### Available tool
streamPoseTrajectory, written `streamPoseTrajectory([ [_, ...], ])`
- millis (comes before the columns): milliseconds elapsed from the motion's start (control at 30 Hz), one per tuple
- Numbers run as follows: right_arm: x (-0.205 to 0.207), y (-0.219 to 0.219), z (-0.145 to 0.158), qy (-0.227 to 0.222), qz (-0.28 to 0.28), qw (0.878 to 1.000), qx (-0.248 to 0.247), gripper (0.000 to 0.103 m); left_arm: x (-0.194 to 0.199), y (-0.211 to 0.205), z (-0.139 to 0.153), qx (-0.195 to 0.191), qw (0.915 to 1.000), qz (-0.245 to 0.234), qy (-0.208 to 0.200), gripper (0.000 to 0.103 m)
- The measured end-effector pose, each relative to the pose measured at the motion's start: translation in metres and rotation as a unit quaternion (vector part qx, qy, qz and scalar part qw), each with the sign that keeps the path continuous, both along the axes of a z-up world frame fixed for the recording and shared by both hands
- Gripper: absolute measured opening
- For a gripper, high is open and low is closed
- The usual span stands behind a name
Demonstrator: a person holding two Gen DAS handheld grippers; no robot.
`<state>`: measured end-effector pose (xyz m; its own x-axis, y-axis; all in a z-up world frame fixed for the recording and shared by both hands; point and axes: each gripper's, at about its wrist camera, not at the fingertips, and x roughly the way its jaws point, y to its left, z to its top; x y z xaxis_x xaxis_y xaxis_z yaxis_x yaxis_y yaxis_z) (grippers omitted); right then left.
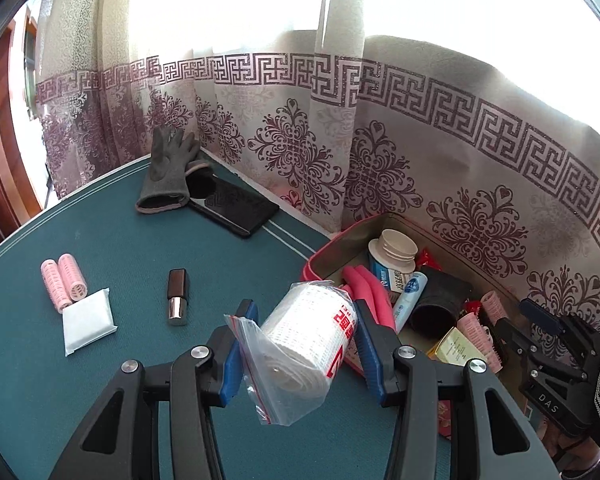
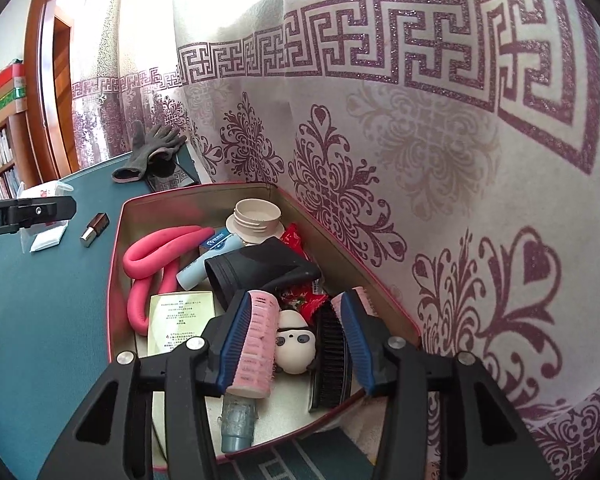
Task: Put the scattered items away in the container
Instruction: 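Release the pink roller into the tin with the right tool while the left tool drops the bagged roll in, then move both open tools back from the tin to the item pile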
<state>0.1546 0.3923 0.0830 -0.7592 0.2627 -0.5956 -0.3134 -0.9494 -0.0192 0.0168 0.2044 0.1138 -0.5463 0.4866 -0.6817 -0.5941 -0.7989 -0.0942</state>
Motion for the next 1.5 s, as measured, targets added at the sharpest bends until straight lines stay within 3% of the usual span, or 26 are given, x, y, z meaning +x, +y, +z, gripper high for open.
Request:
streamPoseTrajectory([
  [400,0.002,0.005,-0.005,0.001,-0.001,1.0,-0.011,0.055,-0.008,0.063,0.001,0.0,0.9985,-0.055,0.003,0.05],
  [433,0.002,0.005,-0.005,0.0,-0.001,1.0,-0.012,0.055,-0.01,0.067,0.0,-0.001,0.9983,-0.058,0.002,0.052],
  [533,0.002,0.004,-0.005,0.0,0.0,1.0,-0.012,0.055,-0.011,0.072,0.0,-0.004,0.9984,-0.056,0.009,0.073],
  [1300,-0.002,-0.017,0.012,0.011,0.021,1.0,-0.001,0.064,-0.014,0.009,-0.009,0.004,1.0,0.002,-0.007,0.074],
  [1500,-0.026,-0.027,0.033,0.01,0.053,0.999,-0.006,0.07,-0.009,-0.023,-0.011,0.009,0.9996,0.027,-0.005,0.083],
])
